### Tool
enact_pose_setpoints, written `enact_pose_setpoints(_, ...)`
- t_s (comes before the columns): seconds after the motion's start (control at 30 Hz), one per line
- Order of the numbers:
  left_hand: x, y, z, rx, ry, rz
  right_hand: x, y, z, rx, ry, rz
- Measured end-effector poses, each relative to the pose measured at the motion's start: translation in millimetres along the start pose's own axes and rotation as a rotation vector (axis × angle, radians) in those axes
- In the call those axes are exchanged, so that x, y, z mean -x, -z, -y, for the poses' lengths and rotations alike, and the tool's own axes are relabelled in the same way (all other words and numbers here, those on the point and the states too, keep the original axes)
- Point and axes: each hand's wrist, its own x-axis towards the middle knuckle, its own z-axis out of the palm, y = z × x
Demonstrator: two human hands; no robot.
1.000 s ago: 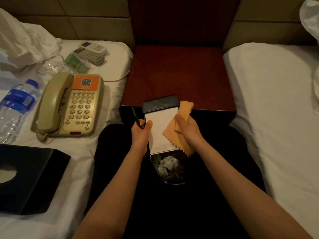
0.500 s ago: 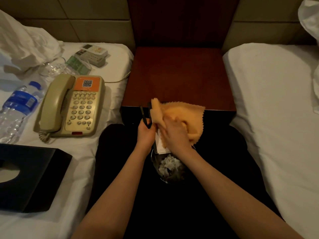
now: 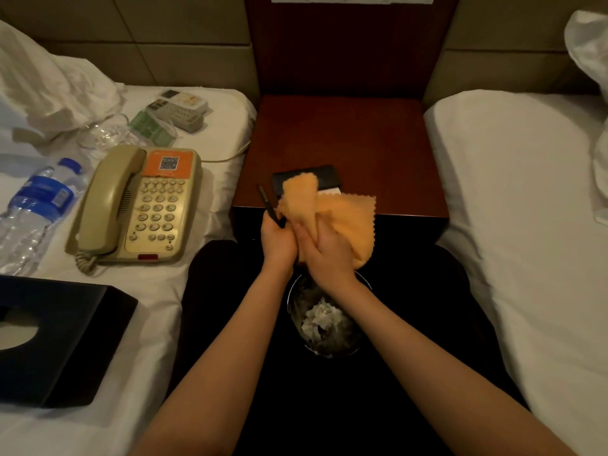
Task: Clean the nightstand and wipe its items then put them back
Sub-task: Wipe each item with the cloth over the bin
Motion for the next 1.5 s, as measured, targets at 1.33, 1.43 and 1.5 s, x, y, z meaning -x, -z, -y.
enact_pose_setpoints(1.33, -4.1, 67.6, -35.2, -0.276, 0.060, 0.179, -54.7, -15.5, 62.1, -1.102, -0.828, 0.315)
enact_pose_setpoints(1.43, -7.7, 91.4, -36.4, -0.328, -0.022, 0.084, -55.0, -26.6, 70.8, -1.045, -0.806, 0.410)
enact_pose_setpoints(1.5, -11.4, 108.0, -41.4, -0.358, -0.041, -0.027, -52.8, -40.8, 80.2, -1.038, -0.750, 0.450)
